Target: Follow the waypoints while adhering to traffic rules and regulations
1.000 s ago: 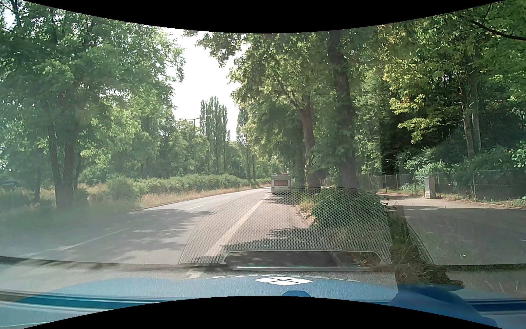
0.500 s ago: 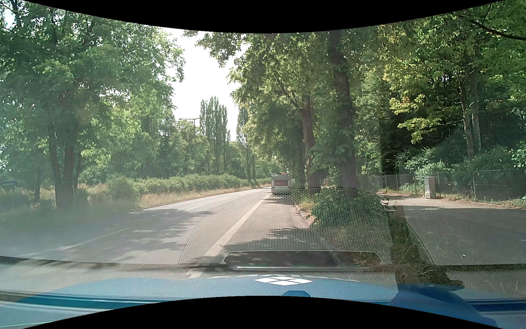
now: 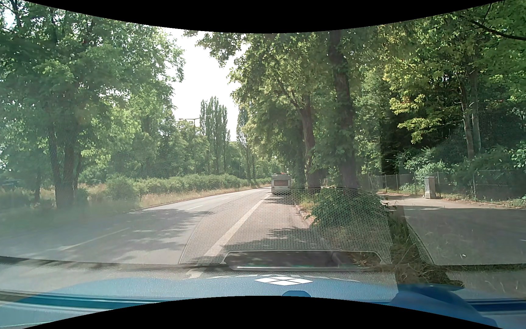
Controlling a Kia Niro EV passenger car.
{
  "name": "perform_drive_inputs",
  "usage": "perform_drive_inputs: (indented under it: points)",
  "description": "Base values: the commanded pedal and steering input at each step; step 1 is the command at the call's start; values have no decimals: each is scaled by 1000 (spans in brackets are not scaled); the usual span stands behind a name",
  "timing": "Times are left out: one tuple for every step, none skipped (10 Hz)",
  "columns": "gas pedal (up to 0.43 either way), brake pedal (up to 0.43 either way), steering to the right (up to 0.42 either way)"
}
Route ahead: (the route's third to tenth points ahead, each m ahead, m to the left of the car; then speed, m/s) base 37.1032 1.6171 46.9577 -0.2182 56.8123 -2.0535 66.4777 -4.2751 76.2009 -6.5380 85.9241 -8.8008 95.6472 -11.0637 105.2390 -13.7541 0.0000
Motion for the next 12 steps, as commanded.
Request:
perform_drive_inputs:
  points:
    - [0, 396, 8]
    - [0, 396, 8]
    - [0, 396, 8]
    - [0, 396, 8]
    - [0, 396, 8]
    - [0, 396, 8]
    - [0, 396, 8]
    - [0, 396, 8]
    - [0, 396, 10]
    - [0, 396, 11]
    - [0, 396, 10]
    - [0, 396, 8]
